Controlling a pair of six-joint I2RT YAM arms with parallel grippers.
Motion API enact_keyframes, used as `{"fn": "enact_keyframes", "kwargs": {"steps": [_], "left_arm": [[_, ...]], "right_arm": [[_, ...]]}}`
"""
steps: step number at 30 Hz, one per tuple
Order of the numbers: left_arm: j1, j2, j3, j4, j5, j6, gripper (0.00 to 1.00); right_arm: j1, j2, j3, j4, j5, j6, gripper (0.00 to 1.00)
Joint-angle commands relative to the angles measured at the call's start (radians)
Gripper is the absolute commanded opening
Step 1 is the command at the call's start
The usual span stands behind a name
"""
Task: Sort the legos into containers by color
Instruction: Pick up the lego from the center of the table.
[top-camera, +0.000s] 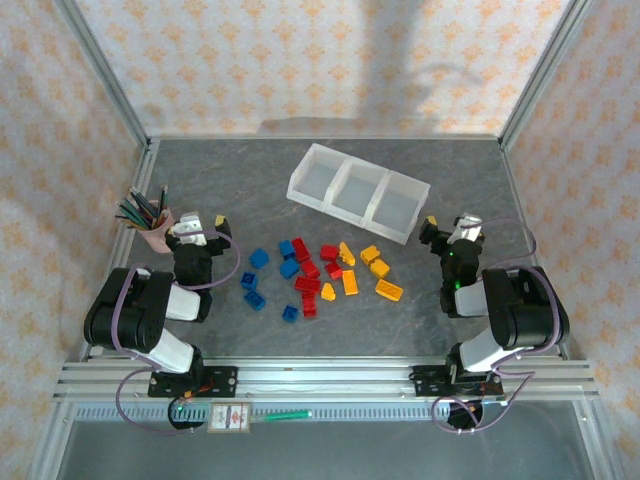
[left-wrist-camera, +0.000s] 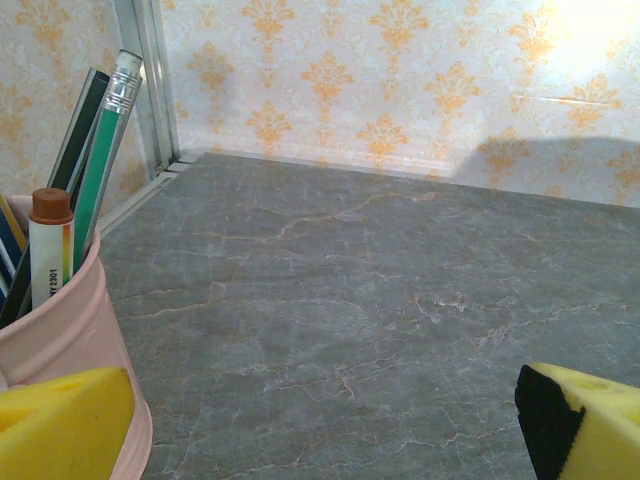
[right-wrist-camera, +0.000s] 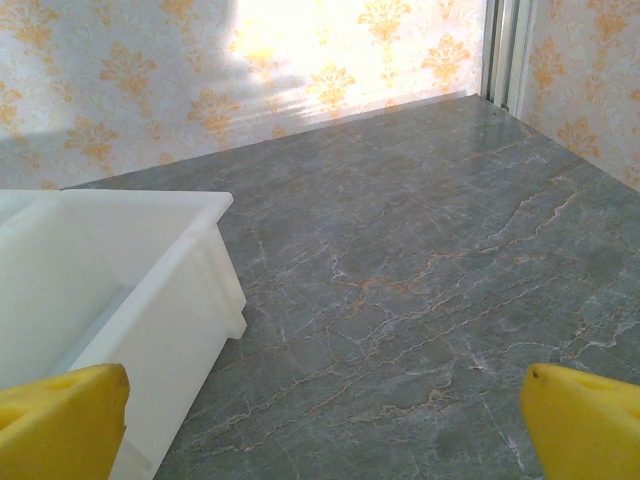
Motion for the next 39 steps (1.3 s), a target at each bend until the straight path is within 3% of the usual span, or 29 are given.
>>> {"fn": "enact_keyframes", "kwargs": {"steps": [1,23,33,39], "left_arm": [[0.009,0.003,0.018,0.019,0.025,0.008,1.00],[0.009,-0.066,0.014,-0.029,0.043,0.011,0.99],[0.010,-0.340,0.050,-0.313,0.041,-0.060,1.00],[0.011,-0.471,0.093,-0.499,-0.017,-0.283,1.00]], "right_arm": [[-0.005,-0.009,0.012,0.031,-0.008,-0.016,1.00],[-0.010,-0.072,0.018,-0.027,-0.041,-0.020,1.00],[-0.012,-0.260,0.152,-0.370,-0.004,0.073,1.00],[-0.016,-0.317,0.270,-0.639,0.023,0.354,1.00]]}}
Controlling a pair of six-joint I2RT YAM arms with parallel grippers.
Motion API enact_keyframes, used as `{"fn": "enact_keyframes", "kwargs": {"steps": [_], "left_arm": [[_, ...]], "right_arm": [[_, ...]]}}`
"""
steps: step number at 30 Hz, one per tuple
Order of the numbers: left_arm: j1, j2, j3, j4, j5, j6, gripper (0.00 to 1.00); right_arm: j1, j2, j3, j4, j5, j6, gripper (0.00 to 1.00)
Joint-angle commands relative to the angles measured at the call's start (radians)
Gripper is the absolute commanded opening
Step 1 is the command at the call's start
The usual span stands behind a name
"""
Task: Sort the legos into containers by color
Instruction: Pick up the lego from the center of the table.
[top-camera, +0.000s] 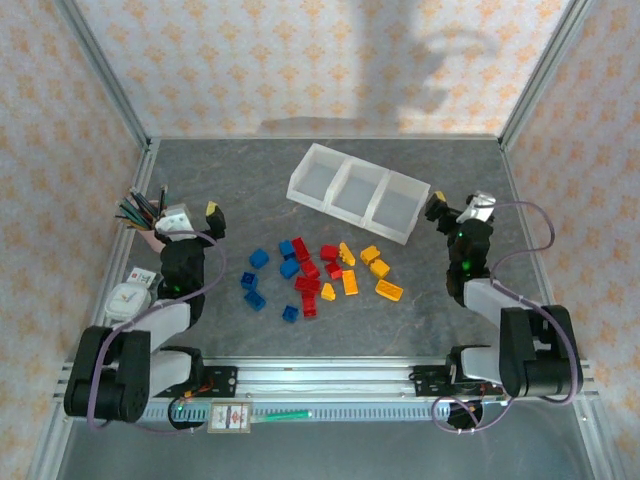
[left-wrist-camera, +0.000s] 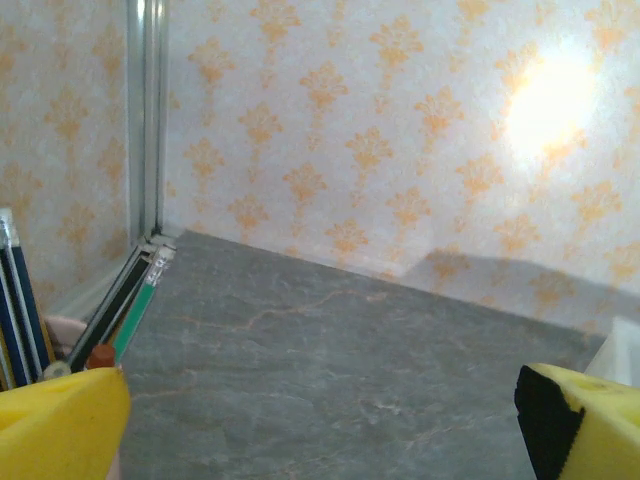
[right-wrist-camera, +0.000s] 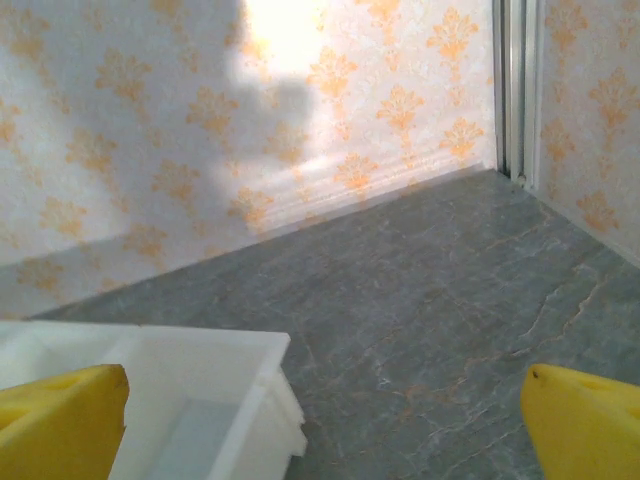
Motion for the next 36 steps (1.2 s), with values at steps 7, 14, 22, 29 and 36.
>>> {"fn": "enact_keyframes", "kwargs": {"steps": [7,14,22,29,36], "left_arm": [[0.012,-0.108,0.064,-0.257,0.012,-0.329,1.00],[0.011,-0.130,0.156,-0.521,0.142,-0.397,0.99],[-0.019,-0.231,0.135,-0.606,0.312,-0.470,0.99],[-0.173,-0.275,0.153,-0.715,0.301,-0.471,0.99],[-0.367,-0.264,0.164,-0.735,0.243,-0.517,0.99]], "right_arm": [[-0.015,-0.052,0.062,-0.299,-0.117,0.298,1.00],[0.004,-0.051,0.112,-0.423,-0.189,0.291,1.00],[0.102,-0.052,0.212,-0.602,-0.220,0.254,1.00],[0.260,-0.035,0.325,-0.766,-0.166,0.190,1.00],[0.455,0.054,0.438,-0.898,-0.099,0.168,1.00]]}}
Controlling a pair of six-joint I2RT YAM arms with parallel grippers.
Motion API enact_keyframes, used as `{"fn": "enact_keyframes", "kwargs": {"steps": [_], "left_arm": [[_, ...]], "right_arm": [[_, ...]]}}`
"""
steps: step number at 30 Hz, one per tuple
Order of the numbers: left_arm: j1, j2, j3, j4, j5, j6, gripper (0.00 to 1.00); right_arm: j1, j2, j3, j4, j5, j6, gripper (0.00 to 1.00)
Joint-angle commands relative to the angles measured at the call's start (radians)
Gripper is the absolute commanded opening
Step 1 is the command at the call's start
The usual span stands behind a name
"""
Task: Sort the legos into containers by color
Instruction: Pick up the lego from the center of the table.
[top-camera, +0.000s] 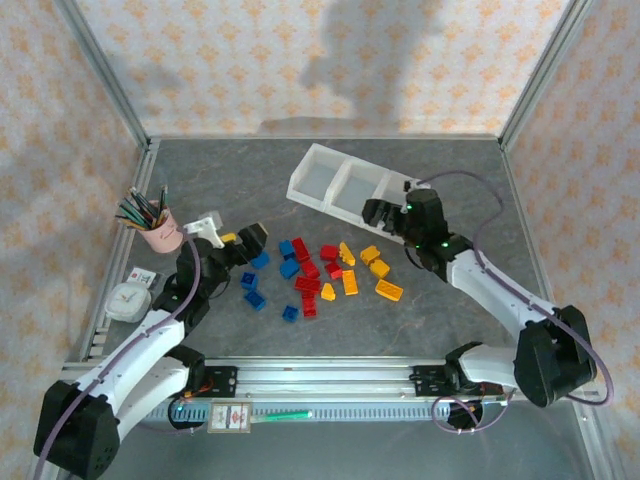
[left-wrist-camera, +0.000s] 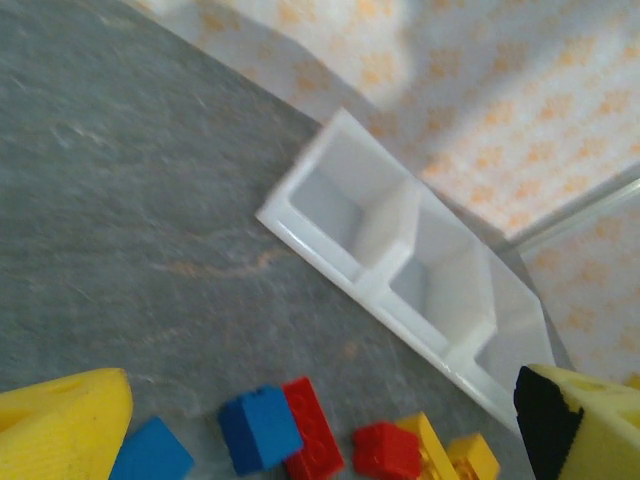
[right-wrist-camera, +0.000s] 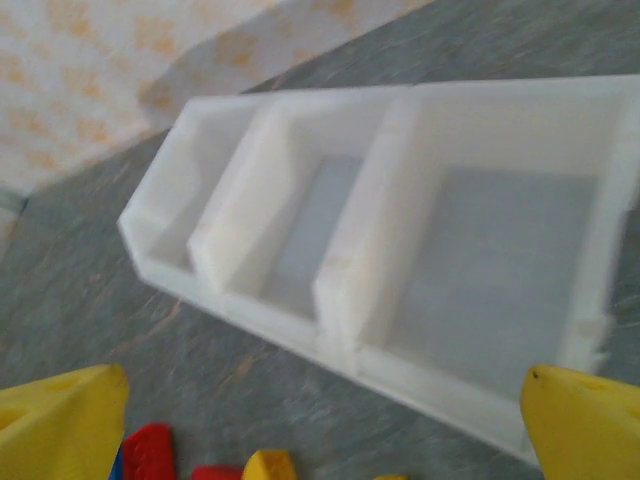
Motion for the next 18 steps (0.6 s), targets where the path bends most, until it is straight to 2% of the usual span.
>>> {"fn": "enact_keyframes", "kwargs": {"steps": [1,4,9,13,18], "left_arm": [[-0.085,0.009,0.035,-0.037,-0.041,-0.036,0.99],[-0.159,0.035,0.029,-0.025,-0.105,-0.064,0.99],[-0.243,0.108,0.045,-0.005,-0.143,-0.099,0.99],[-0.265,0.145,0.052,-0.016,-0.171,-0.126,0.99],[-0.272,0.170,0.057,-0.017,-0.175,-0.138,0.99]], "right_arm": [[0.068,0.061,0.071,-0.125,0.058,-0.032,1.00],[0.136,0.129,0.135,-0.178,0.080,-0.048,1.00],[0.203,0.250,0.235,-0.260,0.130,-0.088,0.99],[0.225,0.326,0.293,-0.303,0.199,-0.109,0.94],[0.261,0.416,0.351,-0.345,0.210,-0.135,0.87]]}}
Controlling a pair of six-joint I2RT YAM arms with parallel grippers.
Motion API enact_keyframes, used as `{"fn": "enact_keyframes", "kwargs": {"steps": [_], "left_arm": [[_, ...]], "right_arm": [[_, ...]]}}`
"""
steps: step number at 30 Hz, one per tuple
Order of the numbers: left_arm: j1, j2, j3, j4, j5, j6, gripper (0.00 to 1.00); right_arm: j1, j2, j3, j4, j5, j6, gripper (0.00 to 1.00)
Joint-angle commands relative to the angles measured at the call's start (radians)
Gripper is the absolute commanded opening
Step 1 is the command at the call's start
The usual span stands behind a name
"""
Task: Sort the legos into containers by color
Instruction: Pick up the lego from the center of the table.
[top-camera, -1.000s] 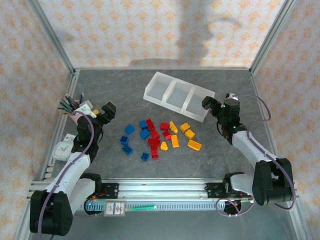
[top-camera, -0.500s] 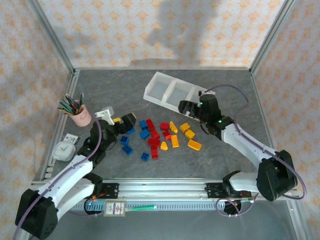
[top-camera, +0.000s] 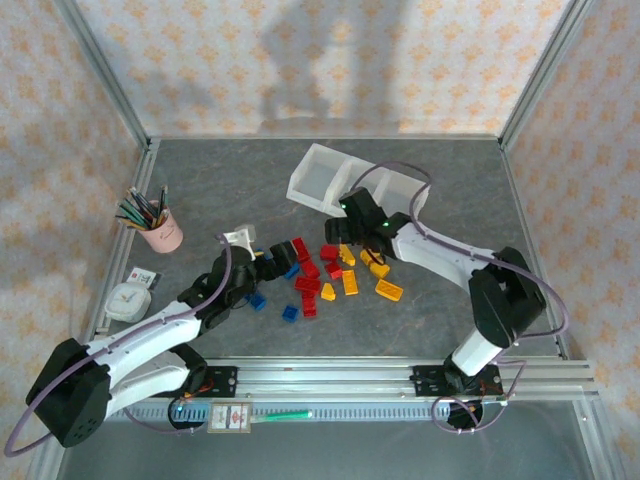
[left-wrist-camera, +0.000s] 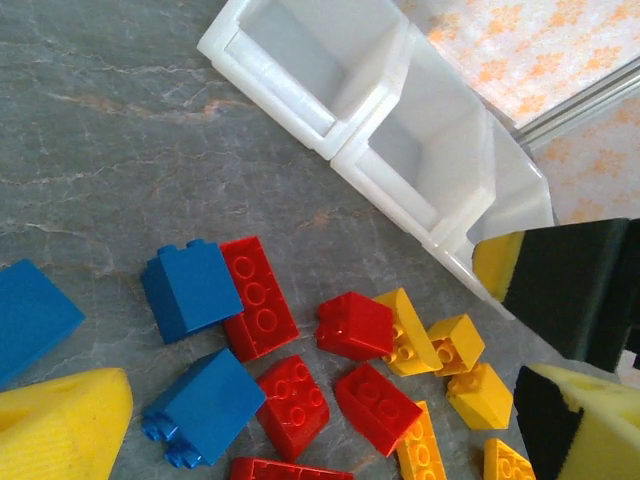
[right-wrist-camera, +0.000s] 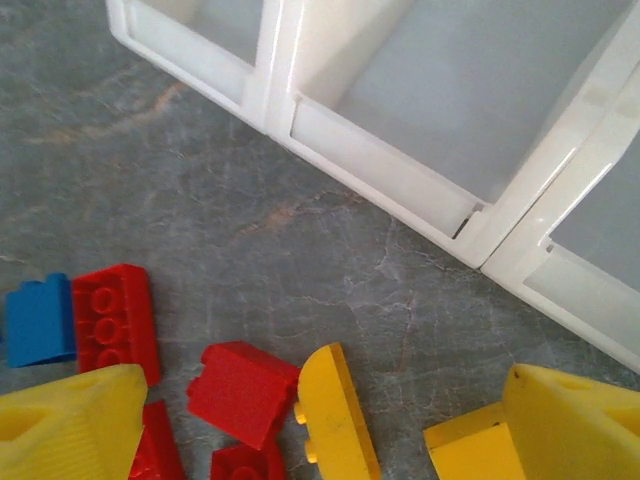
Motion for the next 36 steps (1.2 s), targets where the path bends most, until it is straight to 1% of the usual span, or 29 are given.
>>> {"fn": "enact_keyframes", "kwargs": {"steps": [1,4,6,8,10,17,24,27,31,36], "left_arm": [[-0.010,0.011,0.040,-0.013,-0.047,-0.028,0.99],[-0.011,0.014,0.041,-0.029,-0.075,-0.040,0.99],[-0.011,0.014,0.039,-0.029,-0.076,-0.045,0.99],[-0.012,0.015,0.037,-0.027,-0.074,-0.045,0.99],[-0.012,0.015,0.042,-0.038,-0.074,-0.045,0.99],[-0.012,0.002,0.046,-0.066,-0.086,-0.047,0.99],[-0.011,-0.028,0.053,-0.114,-0.117,-0.036,0.99],[-0.012,-0.041,0.048,-0.123,-0.124,-0.033,0.99],[-0.011,-0.049,0.043,-0.127,-0.131,-0.028,0.99],[-0.010,-0.051,0.046,-0.138,-0.137,-0.021,0.99]], "right_arm": [[0.031,0.053,0.051,-0.067,0.053,-0.030,0.85],[0.042,0.100,0.068,-0.069,0.036,-0.033,0.79],[0.051,0.123,0.085,-0.078,0.049,-0.034,0.75],[0.060,0.140,0.109,-0.098,0.062,-0.020,0.73],[0.072,0.148,0.126,-0.112,0.084,0.019,0.72],[0.113,0.176,0.144,-0.125,0.088,0.200,0.65],[0.155,0.223,0.159,-0.134,0.122,0.310,0.58],[0.156,0.242,0.166,-0.135,0.142,0.333,0.57],[0.156,0.280,0.188,-0.125,0.122,0.342,0.55],[0.156,0.328,0.225,-0.137,0.154,0.346,0.56]]}}
